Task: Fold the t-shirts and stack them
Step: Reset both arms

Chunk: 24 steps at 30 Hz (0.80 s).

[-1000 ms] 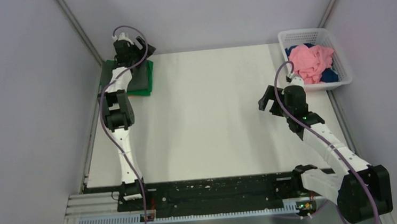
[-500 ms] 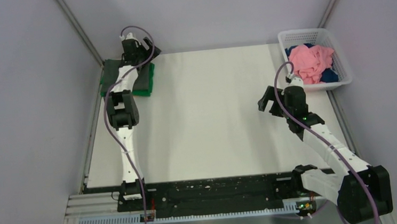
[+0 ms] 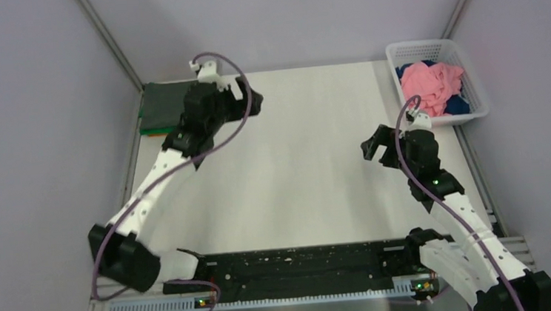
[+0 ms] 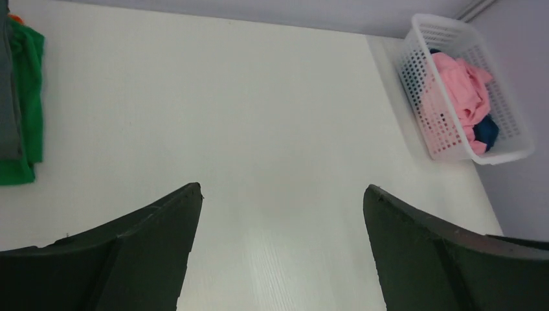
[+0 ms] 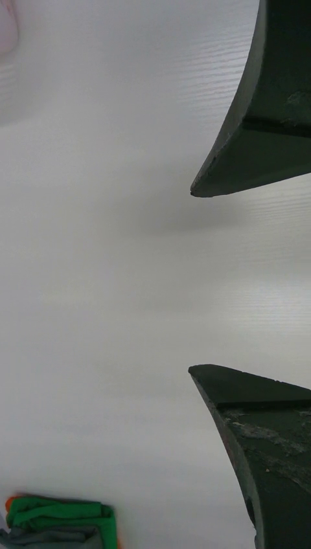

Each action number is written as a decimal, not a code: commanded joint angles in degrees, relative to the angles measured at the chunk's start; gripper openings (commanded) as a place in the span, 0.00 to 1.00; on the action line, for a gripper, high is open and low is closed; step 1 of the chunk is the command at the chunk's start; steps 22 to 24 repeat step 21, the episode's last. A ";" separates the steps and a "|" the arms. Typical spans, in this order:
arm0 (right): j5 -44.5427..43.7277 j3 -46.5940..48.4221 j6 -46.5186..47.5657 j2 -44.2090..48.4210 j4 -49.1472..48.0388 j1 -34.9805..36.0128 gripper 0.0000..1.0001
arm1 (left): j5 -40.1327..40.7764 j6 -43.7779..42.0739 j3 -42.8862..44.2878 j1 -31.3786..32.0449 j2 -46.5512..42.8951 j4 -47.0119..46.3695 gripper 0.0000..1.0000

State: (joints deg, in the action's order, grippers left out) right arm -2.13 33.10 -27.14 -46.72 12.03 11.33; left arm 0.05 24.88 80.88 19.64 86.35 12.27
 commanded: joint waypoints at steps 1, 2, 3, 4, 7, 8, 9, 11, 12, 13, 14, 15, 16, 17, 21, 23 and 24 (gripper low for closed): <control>0.94 -1.57 -0.86 5.13 3.91 -0.37 0.99 | 9.79 5.77 -26.62 4.11 -17.58 -1.58 0.99; 0.31 -1.96 -1.24 6.14 4.69 -0.37 0.99 | 11.06 8.87 -32.38 5.04 -22.10 -1.09 0.99; -0.29 -2.31 -1.54 7.11 5.16 -0.43 0.99 | 12.50 10.77 -37.85 6.01 -26.09 -0.82 0.99; -0.72 -2.75 -1.62 7.94 5.25 -0.39 0.99 | 13.49 12.55 -42.76 6.85 -30.36 -0.91 0.99; -2.93 -4.23 -1.68 10.44 5.68 -0.40 0.99 | 14.28 15.60 -53.69 7.32 -41.38 -1.39 0.99; -3.88 -4.51 -2.05 11.10 5.67 -0.43 0.99 | 14.79 16.08 -55.22 7.30 -43.88 -0.44 0.99; -4.51 -4.75 -2.42 11.76 5.57 -0.42 0.99 | 15.39 16.14 -56.43 7.27 -45.78 0.45 0.99; -5.27 -5.06 -3.37 13.09 5.48 -0.43 0.99 | 16.22 16.03 -56.75 7.27 -48.74 2.85 0.99; -5.73 -5.22 -3.90 13.73 5.32 -0.43 0.99 | 16.70 16.07 -56.60 7.33 -49.75 3.86 0.99; -6.15 -5.42 -4.35 14.38 5.14 -0.41 0.99 | 17.44 16.04 -56.25 7.32 -50.61 5.01 0.99; -6.34 -5.54 -4.63 15.05 5.21 -0.42 0.99 | 18.21 16.01 -55.88 7.33 -51.28 5.98 0.99; -6.46 -5.65 -4.73 15.71 5.27 -0.43 0.99 | 18.49 15.97 -55.32 7.33 -51.85 7.10 0.99; -6.81 -5.68 -4.77 16.33 5.42 -0.43 0.99 | 19.06 15.97 -54.82 7.31 -52.27 8.13 0.99; -7.36 -5.57 -4.82 16.70 5.82 -0.37 0.99 | 19.24 15.94 -54.40 7.31 -52.83 8.82 0.99; -8.97 -4.07 -4.77 17.33 7.71 -0.41 0.99 | 19.62 15.23 -53.74 7.30 -54.12 10.22 0.99; -8.97 -4.07 -4.77 17.33 7.71 -0.41 0.99 | 19.62 15.23 -53.74 7.30 -54.12 10.22 0.99; -8.97 -4.07 -4.77 17.33 7.71 -0.41 0.99 | 19.62 15.23 -53.74 7.30 -54.12 10.22 0.99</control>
